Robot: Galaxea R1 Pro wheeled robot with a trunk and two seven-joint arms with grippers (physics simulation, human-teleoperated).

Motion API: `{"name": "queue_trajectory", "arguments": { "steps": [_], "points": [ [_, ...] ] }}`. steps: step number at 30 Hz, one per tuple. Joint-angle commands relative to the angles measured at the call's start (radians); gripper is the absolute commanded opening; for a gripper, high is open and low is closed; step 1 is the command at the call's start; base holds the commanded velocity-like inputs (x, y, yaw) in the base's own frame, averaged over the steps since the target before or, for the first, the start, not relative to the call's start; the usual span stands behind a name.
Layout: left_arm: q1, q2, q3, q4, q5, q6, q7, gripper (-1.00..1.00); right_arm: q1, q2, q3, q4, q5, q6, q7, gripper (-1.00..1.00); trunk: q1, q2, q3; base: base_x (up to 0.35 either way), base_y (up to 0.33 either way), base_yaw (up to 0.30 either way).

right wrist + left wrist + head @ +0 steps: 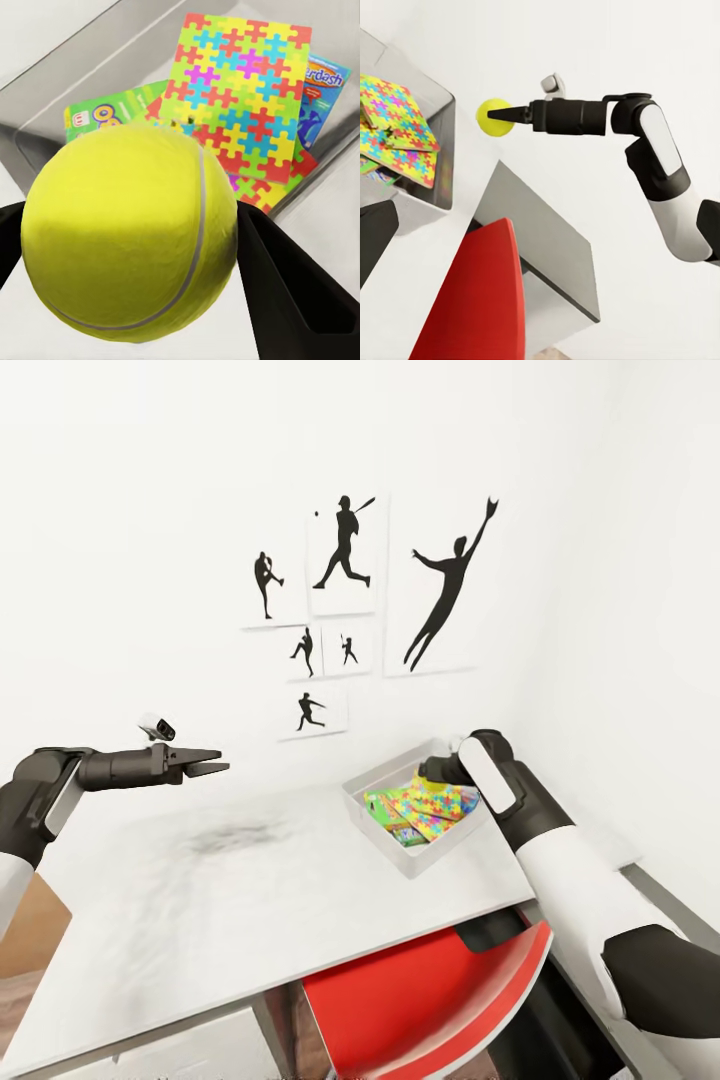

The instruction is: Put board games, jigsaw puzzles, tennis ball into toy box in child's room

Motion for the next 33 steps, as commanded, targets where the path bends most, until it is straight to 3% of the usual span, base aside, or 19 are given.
{"name": "queue_trajectory", "arguments": {
  "steps": [1,7,19,26,33],
  "points": [
    [-0.002,0.001,-0.004,0.0,0.003,0.01,-0.004,1.0,-0.002,0.007,0.004,0.003,-0.012,0.0,-0.012,-1.0,0.001,-0.002,-0.004,0.0,0.0,0.0],
    [-0.001,0.001,-0.004,0.0,0.003,0.01,-0.004,1.0,-0.004,0.041,0.006,0.042,-0.009,0.0,-0.006,-1.0,0.001,-0.002,-0.014,0.0,0.0,0.0],
    [-0.002,0.001,-0.004,0.0,0.003,0.01,-0.004,1.0,-0.004,0.047,0.01,0.051,-0.007,-0.036,-0.005,-1.0,0.001,-0.002,-0.034,0.0,0.0,0.0],
    [-0.001,0.001,-0.004,0.0,0.003,0.009,-0.004,1.0,-0.004,0.048,0.105,0.052,-0.004,-0.086,-0.005,-1.0,0.001,-0.002,-0.045,0.0,0.0,0.0],
    [-0.002,0.001,-0.004,0.0,0.002,0.008,-0.004,1.0,-0.004,0.048,0.122,0.058,-0.007,-0.104,-0.004,-1.0,0.001,-0.002,-0.057,0.0,0.0,0.0]
  ]
}}
